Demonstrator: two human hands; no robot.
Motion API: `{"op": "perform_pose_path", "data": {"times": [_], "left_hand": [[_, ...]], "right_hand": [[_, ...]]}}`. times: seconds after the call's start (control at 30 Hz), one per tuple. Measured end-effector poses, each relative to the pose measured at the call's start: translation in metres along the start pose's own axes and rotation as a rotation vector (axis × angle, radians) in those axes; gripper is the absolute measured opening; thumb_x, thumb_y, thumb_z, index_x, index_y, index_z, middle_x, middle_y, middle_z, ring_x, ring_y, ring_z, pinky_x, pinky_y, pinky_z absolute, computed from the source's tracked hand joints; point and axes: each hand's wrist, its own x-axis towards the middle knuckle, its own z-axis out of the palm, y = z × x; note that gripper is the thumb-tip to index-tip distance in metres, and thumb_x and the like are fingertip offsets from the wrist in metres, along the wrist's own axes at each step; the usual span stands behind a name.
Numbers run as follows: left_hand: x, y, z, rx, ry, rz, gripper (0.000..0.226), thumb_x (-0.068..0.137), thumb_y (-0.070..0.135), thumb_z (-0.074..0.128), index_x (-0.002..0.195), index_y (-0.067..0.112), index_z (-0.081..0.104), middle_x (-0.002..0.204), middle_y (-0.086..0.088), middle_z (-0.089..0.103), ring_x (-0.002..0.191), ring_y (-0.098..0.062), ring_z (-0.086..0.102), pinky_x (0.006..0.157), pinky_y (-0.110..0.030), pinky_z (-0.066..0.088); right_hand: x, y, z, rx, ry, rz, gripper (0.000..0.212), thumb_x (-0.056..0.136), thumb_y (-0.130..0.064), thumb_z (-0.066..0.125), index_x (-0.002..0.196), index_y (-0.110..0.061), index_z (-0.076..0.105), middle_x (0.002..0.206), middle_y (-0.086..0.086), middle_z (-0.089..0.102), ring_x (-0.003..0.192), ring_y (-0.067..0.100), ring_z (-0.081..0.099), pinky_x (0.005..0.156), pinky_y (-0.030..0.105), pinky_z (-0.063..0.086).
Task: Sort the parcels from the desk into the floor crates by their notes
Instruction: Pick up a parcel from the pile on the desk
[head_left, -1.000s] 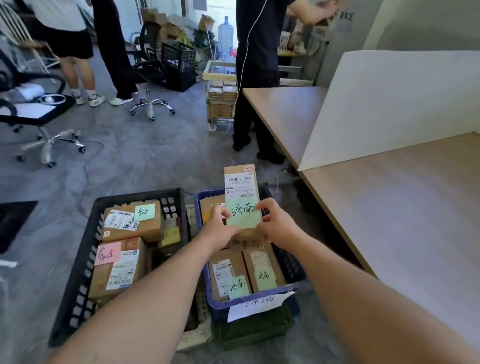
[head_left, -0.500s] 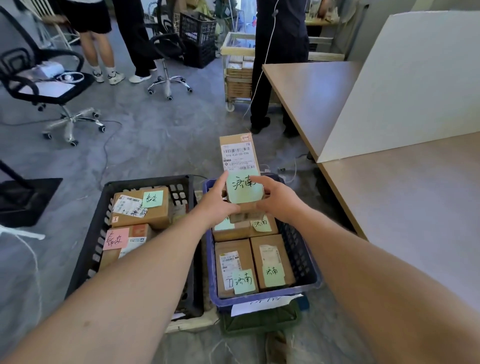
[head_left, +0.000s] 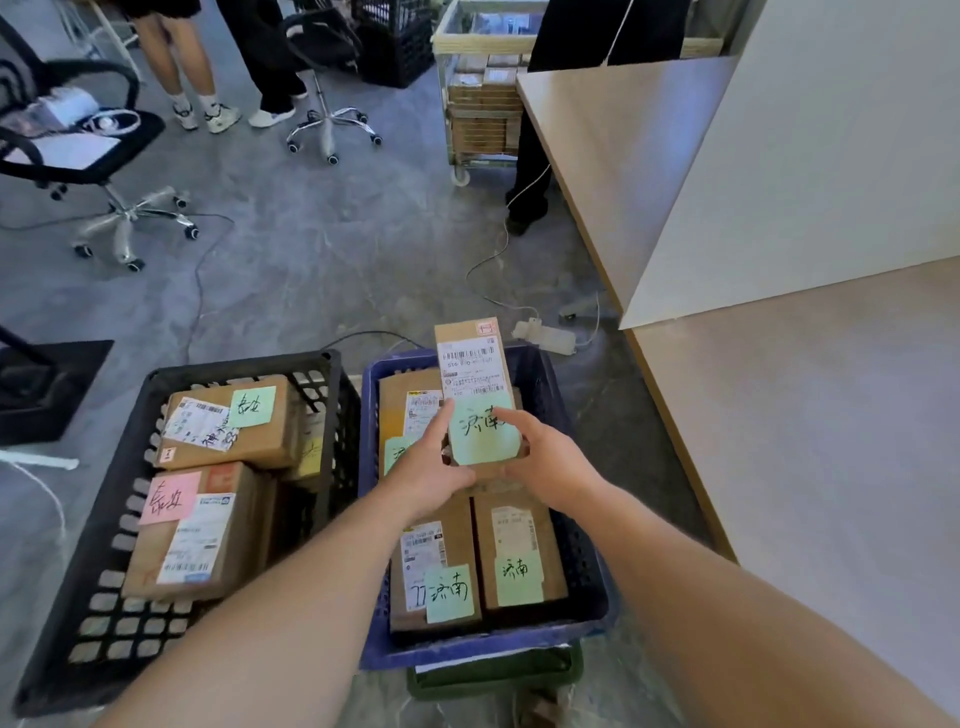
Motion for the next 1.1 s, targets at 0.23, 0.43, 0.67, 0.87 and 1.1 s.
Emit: {"op": "perform_pose_path", "data": {"times": [0.23, 0.43, 0.67, 0.87, 1.1], "left_hand": [[0.027, -0.03, 0.036, -0.02, -0.035, -0.106, 0.1, 0.086, 0.012, 0.068, 0.15, 0.05, 0.0, 0.149, 0.009, 0.04, 0.118, -0.014, 0.053, 0.093, -0.033, 0.049], [0.037, -0.049, 0.032, -0.013, -0.036, -0.148, 0.1, 0.087, 0.012, 0.067, 0.15, 0.05, -0.001, 0.149, 0.01, 0.041, 0.121, -0.014, 0.052, 0.098, -0.036, 0.049], [0.027, -0.063, 0.026, 0.063, -0.088, -0.182, 0.095, 0.091, 0.02, 0.064, 0.149, 0.05, -0.005, 0.134, 0.01, 0.052, 0.101, -0.014, 0.061, 0.078, -0.027, 0.051], [-0.004, -0.082, 0.037, 0.166, -0.137, -0.173, 0.091, 0.095, 0.024, 0.059, 0.146, 0.053, -0.01, 0.128, 0.015, 0.048, 0.094, -0.014, 0.061, 0.074, -0.03, 0.053], [-0.046, -0.129, 0.041, 0.227, -0.112, -0.175, 0.1, 0.092, 0.022, 0.06, 0.135, 0.064, -0.02, 0.14, 0.012, 0.049, 0.104, -0.011, 0.059, 0.085, -0.036, 0.055]], "right_hand": [[0.025, 0.044, 0.008, -0.04, -0.09, 0.079, 0.07, 0.091, -0.008, 0.06, 0.147, -0.039, 0.032, 0.124, -0.003, 0.056, 0.083, 0.013, 0.059, 0.063, 0.025, 0.052], [0.04, 0.052, 0.027, 0.009, -0.109, 0.1, 0.068, 0.091, -0.006, 0.058, 0.146, -0.039, 0.034, 0.114, -0.005, 0.056, 0.062, 0.012, 0.049, 0.047, 0.02, 0.042], [0.035, 0.054, 0.057, 0.03, -0.1, 0.155, 0.068, 0.093, -0.008, 0.058, 0.146, -0.043, 0.032, 0.122, -0.003, 0.05, 0.074, 0.015, 0.058, 0.049, 0.019, 0.045], [-0.001, 0.074, 0.092, 0.076, -0.059, 0.217, 0.07, 0.092, -0.009, 0.058, 0.143, -0.049, 0.032, 0.116, -0.004, 0.06, 0.083, 0.018, 0.062, 0.065, 0.029, 0.054], [-0.035, 0.079, 0.14, -0.012, -0.091, 0.18, 0.07, 0.092, -0.01, 0.057, 0.146, -0.043, 0.028, 0.143, -0.01, 0.047, 0.109, 0.008, 0.056, 0.092, 0.023, 0.049]]}}
